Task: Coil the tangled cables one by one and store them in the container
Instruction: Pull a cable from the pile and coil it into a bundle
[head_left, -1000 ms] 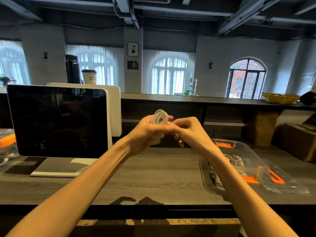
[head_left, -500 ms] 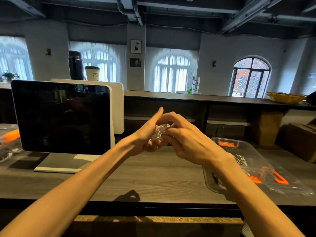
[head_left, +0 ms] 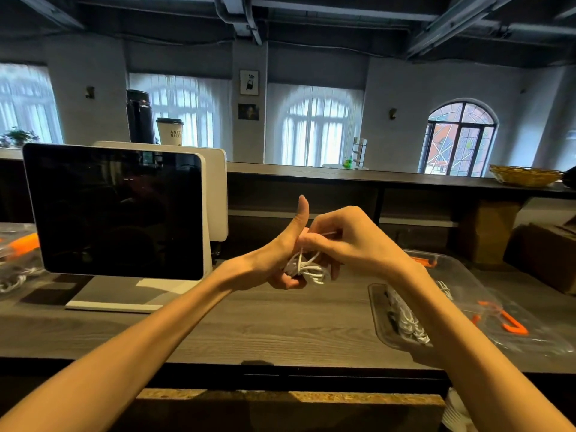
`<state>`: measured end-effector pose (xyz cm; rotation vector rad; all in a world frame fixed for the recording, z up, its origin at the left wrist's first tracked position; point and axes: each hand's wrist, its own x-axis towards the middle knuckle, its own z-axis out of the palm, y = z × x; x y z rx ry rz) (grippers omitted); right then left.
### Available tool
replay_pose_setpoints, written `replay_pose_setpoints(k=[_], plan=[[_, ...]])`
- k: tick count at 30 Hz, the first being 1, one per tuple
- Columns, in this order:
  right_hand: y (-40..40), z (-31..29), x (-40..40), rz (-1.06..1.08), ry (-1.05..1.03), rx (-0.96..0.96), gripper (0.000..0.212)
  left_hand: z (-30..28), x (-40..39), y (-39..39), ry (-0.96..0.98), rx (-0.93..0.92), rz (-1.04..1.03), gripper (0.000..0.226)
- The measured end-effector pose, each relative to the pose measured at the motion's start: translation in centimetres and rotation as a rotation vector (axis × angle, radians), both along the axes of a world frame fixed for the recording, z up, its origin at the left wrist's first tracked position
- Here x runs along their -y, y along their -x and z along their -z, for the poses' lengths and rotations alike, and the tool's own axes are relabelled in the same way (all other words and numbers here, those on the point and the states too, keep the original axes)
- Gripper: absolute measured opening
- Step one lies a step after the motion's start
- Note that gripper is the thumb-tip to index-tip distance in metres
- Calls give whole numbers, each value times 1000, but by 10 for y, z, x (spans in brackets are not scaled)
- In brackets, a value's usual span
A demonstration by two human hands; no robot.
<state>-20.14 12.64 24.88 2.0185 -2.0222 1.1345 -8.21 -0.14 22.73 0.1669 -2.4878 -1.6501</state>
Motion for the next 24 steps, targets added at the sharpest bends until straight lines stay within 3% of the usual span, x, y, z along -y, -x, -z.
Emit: replay_pose_setpoints(k=[2,3,6,7,10,12,15,19,24], plan=[[2,3,0,-38,-33,233,30,1,1,2,5,-29,91,106],[3,7,1,-64,-29,355,34,1,2,2,0,-62,112,96],[5,18,7,-90,48,610,32,2,2,2,45,-199,126,33],[5,22,10,-76,76,670,30,5,5,3,58,-226,112,33],[5,38,20,-5,145,843,32,12,11,4,12,-327,14,61],[7,47,23,16,160,897,24,11,9,7,-50,-364,-2,60],[1,51,20,46,215,639,18,8,11,9,-110,-371,-62,44],[-11,55,17,128,359,117,17,5,17,14,-145,-299,-141,51],[-17,60,18,150,432,-82,18,11,14,21,-218,-315,-239,49]])
